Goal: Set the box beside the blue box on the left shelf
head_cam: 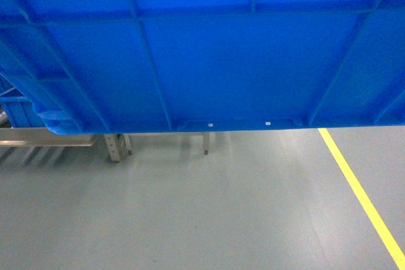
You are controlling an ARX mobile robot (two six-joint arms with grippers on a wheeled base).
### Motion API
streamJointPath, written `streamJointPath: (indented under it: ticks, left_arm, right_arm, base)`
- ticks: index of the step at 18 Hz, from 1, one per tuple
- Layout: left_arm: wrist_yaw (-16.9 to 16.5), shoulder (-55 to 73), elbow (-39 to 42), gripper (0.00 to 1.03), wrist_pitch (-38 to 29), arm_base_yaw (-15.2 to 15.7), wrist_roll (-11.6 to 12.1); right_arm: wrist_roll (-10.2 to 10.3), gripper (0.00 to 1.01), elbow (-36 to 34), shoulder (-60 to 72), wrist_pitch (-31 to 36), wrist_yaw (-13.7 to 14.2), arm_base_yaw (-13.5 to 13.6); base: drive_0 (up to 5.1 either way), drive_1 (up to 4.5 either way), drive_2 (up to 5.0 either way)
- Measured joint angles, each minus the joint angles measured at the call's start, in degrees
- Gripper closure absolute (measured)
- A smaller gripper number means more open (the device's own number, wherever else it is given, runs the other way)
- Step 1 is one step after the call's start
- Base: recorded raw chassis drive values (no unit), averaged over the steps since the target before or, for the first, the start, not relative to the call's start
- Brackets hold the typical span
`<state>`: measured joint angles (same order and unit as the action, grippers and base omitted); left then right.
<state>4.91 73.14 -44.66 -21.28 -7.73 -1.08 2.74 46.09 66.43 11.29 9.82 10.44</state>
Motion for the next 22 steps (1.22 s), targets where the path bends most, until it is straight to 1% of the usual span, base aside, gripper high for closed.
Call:
streamJointPath:
  ticks: [17,22]
  left_arm:
    - [-0.04,0.00,0.00,0.71,0.15,0.00,-0.13]
    - [-0.07,0.37,0.00,0.71,0.17,0.00,-0.13]
  right_arm:
    - [-0.02,0.92,0.02,-0.02,0.11,0.00,0.00]
    - [0.00,0.92,0.00,0.26,-0.09,0.02,0.00]
  base:
    - [0.0,4.09,-4.1]
    - [0.0,0.00,0.0]
